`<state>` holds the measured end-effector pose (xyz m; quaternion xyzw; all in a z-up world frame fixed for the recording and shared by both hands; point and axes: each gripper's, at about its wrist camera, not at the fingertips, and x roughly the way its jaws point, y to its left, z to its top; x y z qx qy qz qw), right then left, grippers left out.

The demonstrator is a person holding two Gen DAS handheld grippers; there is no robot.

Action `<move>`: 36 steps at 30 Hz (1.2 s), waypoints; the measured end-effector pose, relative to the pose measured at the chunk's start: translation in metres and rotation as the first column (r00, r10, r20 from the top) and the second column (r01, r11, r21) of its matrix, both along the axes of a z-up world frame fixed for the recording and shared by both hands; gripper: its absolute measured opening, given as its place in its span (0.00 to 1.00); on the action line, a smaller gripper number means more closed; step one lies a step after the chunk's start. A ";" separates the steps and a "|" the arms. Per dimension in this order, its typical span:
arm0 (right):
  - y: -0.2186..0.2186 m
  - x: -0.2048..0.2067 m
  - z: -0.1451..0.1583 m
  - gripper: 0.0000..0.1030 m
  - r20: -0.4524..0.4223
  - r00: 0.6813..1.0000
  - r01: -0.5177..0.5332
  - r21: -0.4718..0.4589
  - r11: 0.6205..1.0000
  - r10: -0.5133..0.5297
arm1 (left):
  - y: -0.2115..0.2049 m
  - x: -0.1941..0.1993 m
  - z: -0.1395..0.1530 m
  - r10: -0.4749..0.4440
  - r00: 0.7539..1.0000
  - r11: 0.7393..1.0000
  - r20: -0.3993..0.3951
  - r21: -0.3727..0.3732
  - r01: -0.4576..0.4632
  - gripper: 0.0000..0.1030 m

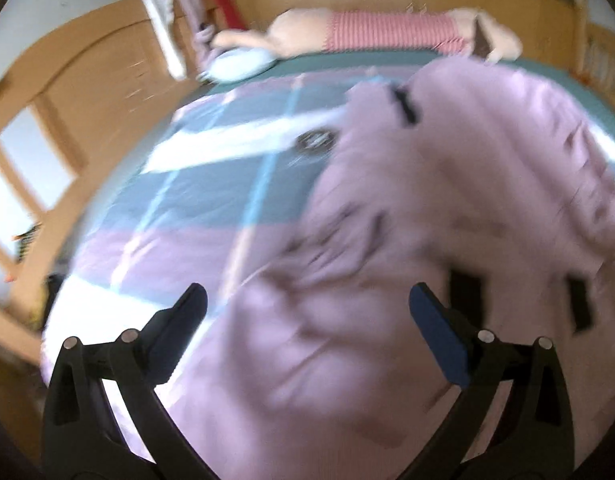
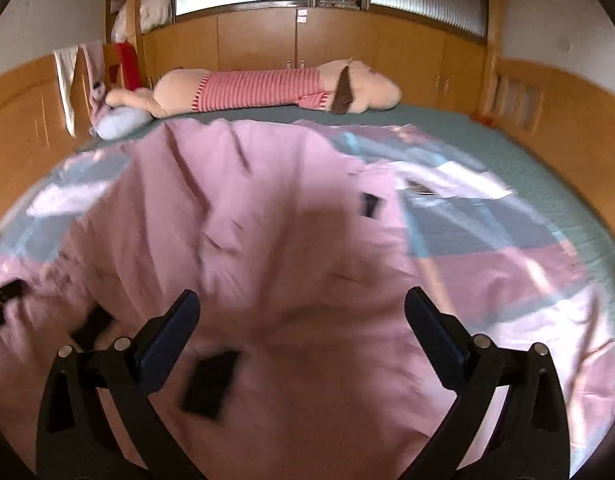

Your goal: Fold large clothes

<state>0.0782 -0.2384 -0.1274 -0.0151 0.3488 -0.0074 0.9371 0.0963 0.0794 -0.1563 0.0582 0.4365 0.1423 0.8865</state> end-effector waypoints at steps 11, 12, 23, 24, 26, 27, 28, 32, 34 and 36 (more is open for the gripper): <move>-0.090 -0.096 -0.049 0.99 -0.457 0.886 0.196 0.213 0.957 -0.079 | 0.074 -0.073 -0.038 0.009 0.987 0.996 -0.158 -0.085 -0.023 0.98; -0.087 -0.099 -0.054 0.99 -0.492 0.869 0.172 0.207 0.963 -0.049 | 0.077 -0.077 -0.042 0.007 0.987 0.994 -0.163 -0.107 -0.025 0.98; -0.066 -0.122 -0.085 0.99 -0.608 0.790 0.138 0.311 0.940 0.085 | 0.082 -0.098 -0.047 -0.019 0.985 0.982 -0.171 -0.190 -0.014 0.98; -0.067 -0.123 -0.084 0.99 -0.610 0.787 0.144 0.321 0.936 0.088 | 0.081 -0.098 -0.047 -0.020 0.984 0.982 -0.176 -0.189 -0.014 0.98; -0.066 -0.127 -0.085 0.99 -0.613 0.784 0.146 0.334 0.931 0.097 | 0.079 -0.098 -0.047 -0.030 0.984 0.982 -0.177 -0.191 -0.005 0.98; -0.066 -0.127 -0.085 0.99 -0.614 0.783 0.142 0.336 0.931 0.102 | 0.078 -0.099 -0.047 -0.033 0.984 0.981 -0.177 -0.192 -0.001 0.98; -0.064 -0.129 -0.085 0.99 -0.614 0.782 0.136 0.335 0.932 0.106 | 0.077 -0.100 -0.049 -0.036 0.983 0.982 -0.182 -0.187 0.001 0.98; -0.067 -0.117 -0.084 0.99 -0.612 0.781 0.104 0.323 0.940 0.124 | 0.074 -0.100 -0.049 -0.043 0.982 0.984 -0.185 -0.178 0.009 0.98; -0.065 -0.119 -0.083 0.99 -0.614 0.777 0.094 0.327 0.940 0.136 | 0.073 -0.100 -0.049 -0.048 0.982 0.984 -0.183 -0.180 0.015 0.98; -0.061 -0.119 -0.083 0.99 -0.625 0.763 0.073 0.336 0.939 0.164 | 0.073 -0.102 -0.051 -0.066 0.980 0.977 -0.189 -0.212 0.025 0.98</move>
